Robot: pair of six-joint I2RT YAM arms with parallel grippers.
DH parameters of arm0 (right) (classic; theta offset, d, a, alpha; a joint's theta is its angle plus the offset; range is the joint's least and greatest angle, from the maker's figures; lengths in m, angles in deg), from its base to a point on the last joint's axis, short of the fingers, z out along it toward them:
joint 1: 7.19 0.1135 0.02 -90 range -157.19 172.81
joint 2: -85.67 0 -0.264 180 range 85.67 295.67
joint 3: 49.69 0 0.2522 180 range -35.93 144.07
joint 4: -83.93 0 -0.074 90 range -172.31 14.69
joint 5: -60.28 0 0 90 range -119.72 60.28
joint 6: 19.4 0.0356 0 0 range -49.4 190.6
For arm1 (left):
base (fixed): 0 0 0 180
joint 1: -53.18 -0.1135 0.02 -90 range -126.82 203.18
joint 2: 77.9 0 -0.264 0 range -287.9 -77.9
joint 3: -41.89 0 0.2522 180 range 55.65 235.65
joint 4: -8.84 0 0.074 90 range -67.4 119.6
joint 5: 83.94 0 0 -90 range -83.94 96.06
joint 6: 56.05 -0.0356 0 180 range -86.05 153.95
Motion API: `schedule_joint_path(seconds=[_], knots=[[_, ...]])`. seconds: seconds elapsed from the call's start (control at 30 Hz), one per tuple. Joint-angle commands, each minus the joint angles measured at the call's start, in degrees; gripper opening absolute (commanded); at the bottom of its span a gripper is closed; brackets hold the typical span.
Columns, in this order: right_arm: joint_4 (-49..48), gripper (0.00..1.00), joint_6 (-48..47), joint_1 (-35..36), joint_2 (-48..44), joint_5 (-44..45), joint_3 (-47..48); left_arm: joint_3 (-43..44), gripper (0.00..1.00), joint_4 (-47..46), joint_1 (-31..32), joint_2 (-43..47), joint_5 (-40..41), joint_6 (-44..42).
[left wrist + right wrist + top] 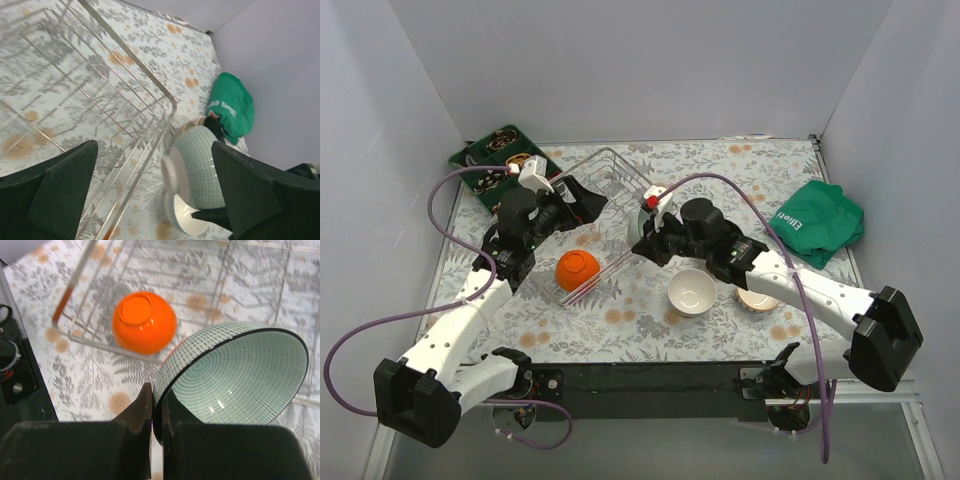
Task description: Unload the bowls from the dish rack
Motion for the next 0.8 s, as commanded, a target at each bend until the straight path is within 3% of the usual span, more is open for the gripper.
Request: schedule_joint_path(seconds=[0.0, 0.3, 0.77], knots=[[12.0, 0.01, -1.3, 0.0, -4.6, 5.7, 2.2, 2.8, 0.98, 4.3, -0.4, 2.2, 11.2, -8.1], [36.5, 0.01, 0.7, 0.1, -8.9, 11.5, 3.5, 0.8, 0.98, 6.6, -0.4, 6.1, 26.5, -15.7], [42.1, 0.01, 2.3, 3.0, -3.3, 14.7, 0.8, -0.1, 0.98, 6.5, -0.4, 6.2, 28.6, -17.3]])
